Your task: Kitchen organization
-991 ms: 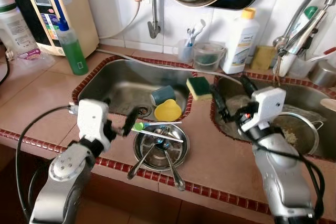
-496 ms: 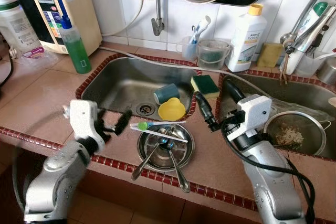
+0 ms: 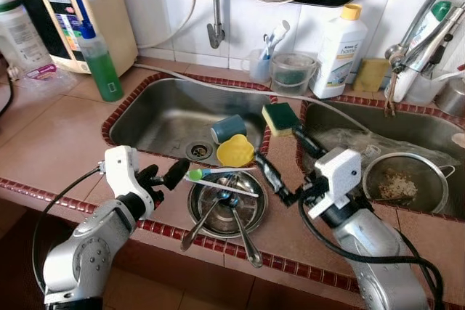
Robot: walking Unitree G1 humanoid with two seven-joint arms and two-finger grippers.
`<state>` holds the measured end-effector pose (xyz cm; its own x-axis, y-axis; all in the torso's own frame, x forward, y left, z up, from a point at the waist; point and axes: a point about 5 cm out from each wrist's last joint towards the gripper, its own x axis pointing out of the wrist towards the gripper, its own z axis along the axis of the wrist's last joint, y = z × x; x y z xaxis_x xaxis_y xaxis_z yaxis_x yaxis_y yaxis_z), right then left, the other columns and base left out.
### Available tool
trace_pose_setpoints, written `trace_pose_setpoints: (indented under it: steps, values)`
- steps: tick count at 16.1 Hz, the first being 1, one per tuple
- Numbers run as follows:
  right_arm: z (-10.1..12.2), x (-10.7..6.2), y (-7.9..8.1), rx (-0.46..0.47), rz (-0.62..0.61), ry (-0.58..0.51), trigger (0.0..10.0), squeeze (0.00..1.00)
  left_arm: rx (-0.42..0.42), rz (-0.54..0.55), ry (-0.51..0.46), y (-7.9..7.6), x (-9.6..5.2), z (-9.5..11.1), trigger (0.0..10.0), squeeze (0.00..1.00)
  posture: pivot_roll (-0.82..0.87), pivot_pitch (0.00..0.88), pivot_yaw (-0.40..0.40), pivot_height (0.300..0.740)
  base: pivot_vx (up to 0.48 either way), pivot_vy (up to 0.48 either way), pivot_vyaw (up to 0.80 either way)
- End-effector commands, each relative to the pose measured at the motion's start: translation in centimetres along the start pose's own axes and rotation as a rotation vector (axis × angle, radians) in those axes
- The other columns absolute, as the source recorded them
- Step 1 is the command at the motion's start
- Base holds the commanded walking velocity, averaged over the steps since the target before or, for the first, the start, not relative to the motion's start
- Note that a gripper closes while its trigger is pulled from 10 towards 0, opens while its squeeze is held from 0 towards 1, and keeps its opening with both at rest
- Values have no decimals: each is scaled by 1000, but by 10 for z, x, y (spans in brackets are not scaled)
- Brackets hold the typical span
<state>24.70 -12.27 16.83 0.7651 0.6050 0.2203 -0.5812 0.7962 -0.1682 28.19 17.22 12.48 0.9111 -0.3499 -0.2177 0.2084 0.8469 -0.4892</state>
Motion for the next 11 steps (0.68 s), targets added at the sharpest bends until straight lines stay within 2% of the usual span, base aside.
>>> trace_pose_setpoints:
  steps: [1,3,4,11]
  values:
    - [3,-10,3,29,78,24,10000,0,-10,13,-8,1,-2,5,10000,0,-117,75,26,740,0,0,0]
    - [3,-20,3,62,123,63,10000,0,-16,12,-3,1,-2,6,10000,0,-124,82,27,740,0,0,0]
    - [3,-28,6,114,181,95,10000,0,-23,10,13,1,-3,4,10000,0,-127,85,30,740,0,0,0]
    - [6,-42,19,202,285,144,10000,0,-134,18,47,4,-7,-6,10000,0,-130,97,34,740,0,0,0]
